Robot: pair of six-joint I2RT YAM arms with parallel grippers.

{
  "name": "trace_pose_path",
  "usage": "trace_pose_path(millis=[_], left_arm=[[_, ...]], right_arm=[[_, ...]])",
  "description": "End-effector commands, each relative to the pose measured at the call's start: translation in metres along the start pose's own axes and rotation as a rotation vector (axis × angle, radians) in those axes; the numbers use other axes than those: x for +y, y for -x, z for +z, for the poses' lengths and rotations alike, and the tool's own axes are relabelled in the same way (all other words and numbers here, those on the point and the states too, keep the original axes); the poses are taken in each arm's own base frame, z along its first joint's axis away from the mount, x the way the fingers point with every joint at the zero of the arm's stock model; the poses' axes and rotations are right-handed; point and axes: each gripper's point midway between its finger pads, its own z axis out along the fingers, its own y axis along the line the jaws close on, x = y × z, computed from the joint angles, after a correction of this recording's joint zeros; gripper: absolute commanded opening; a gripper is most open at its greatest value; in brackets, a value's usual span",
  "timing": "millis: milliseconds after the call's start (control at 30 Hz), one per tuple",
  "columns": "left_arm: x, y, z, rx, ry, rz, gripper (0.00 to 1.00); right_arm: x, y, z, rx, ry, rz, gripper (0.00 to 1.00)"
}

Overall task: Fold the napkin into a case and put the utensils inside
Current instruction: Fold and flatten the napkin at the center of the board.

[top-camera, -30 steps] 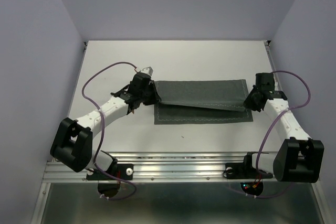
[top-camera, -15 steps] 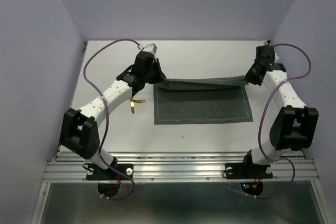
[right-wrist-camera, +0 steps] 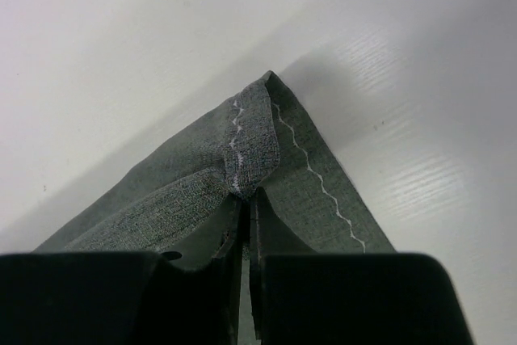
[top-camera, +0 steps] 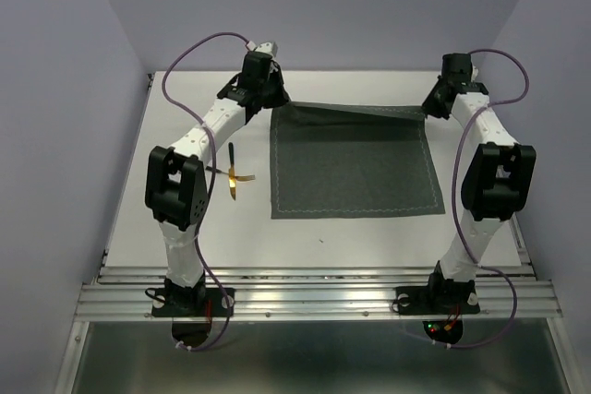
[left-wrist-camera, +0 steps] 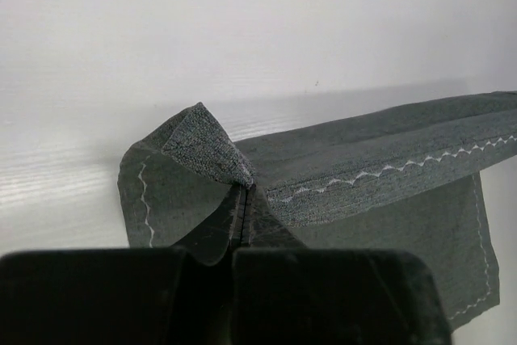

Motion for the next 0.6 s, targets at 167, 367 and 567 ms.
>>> trace_pose_path(millis=[167,367,567], left_arm=[[0.021,0.019,0.013,0.016,0.038,0.046,0.0],[0.025,-0.007,-0.012,0.062,0.034,0.024,0.0],[0.026,-0.05,-0.045,0.109,0.021,0.01,0.0]], right_arm=[[-0.009,0.015,0.006,-0.051,-0.024,-0.007,0.01],[-0.044,-0.016,-0.015,-0.004,-0.065,-0.009,0.01],[-0.067,-0.063,-0.035,0.05,-0.07,0.006,0.01]])
